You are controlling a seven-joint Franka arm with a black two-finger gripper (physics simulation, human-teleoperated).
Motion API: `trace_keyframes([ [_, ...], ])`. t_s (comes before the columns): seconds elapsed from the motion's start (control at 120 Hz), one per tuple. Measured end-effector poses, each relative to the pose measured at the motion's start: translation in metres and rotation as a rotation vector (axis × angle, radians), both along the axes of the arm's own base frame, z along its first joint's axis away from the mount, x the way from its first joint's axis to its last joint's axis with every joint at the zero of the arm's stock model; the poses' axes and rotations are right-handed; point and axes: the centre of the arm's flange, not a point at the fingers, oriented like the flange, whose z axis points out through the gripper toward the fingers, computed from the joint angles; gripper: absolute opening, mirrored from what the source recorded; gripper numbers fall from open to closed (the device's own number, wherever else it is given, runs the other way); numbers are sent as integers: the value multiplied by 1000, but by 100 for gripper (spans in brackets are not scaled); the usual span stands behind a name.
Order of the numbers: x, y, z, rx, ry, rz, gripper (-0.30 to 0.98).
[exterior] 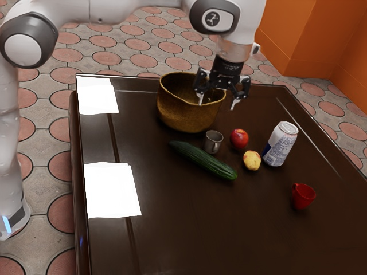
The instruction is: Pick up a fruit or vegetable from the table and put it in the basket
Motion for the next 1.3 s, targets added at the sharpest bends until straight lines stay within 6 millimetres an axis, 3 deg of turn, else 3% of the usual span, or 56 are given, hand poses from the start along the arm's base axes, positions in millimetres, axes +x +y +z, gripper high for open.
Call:
trace_keyframes([
  [0.258, -8, -13, 10, -49, 10, 343, 69],
  [0.392, 17, -21, -35, -35, 87, 451, 69],
  [0.533, 42, 3, -70, -27, 117, 565, 69],
  [0.625, 49, 5, -79, -27, 113, 600, 69],
  [0.833, 76, 20, -130, -27, 122, 666, 69],
  [0.942, 80, 18, -139, -33, 107, 677, 69],
  [1.05, 79, 30, -155, -31, 100, 711, 69],
  [1.3, 68, 14, -188, -41, 76, 712, 69],
])
